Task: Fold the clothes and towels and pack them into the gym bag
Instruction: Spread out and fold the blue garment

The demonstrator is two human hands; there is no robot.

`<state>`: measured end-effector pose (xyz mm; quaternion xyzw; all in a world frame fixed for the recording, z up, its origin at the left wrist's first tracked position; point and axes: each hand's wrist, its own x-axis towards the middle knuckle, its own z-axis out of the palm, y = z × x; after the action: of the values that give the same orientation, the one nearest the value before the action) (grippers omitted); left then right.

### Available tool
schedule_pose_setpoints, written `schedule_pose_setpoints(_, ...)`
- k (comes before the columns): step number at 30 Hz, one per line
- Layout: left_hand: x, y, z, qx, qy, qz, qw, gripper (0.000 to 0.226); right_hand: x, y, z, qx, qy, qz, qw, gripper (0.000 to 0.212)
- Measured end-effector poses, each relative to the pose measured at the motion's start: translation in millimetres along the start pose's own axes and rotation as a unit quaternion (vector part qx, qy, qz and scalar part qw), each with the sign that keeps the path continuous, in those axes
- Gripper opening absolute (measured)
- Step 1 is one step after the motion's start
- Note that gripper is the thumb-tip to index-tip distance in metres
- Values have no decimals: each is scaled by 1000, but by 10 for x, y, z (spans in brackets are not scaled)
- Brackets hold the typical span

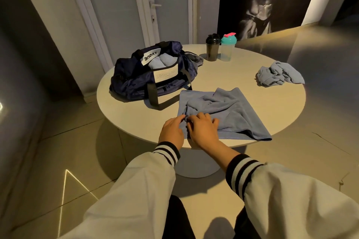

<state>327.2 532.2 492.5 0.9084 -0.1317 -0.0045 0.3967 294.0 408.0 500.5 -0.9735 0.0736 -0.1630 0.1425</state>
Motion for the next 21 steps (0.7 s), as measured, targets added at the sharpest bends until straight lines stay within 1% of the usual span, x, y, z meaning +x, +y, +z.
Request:
schedule_pose_setpoints(3,-66,30,-4,60,0,17,998,51,-35,38,77,38,5,11,999,35)
schedule_pose_setpoints(7,-101,98,23,109,-9,49,993,52,-17,85,64,81,14,24,996,33)
schedule_pose_setpoints(10,-92,114,-4,94,-11,59,994,57,19,116,-14,144,25,51,988,31)
schedule_pose_setpoints(13,-117,101,-35,54,-11,56,997,68,14,151,-119,237,99,39,966,29)
schedule_pose_setpoints(14,-132,83,-31,52,-12,58,997,69,-5,148,-148,259,105,27,960,30)
schedule_pose_setpoints(15,-146,73,-28,49,-11,64,997,71,-23,146,-158,266,94,12,959,31)
schedule_pose_setpoints(18,-159,64,-31,17,2,74,997,70,-56,167,-96,236,4,-15,972,30)
schedule_pose_setpoints(21,-145,36,-24,35,-1,97,995,56,-54,199,-59,219,-27,-17,975,28)
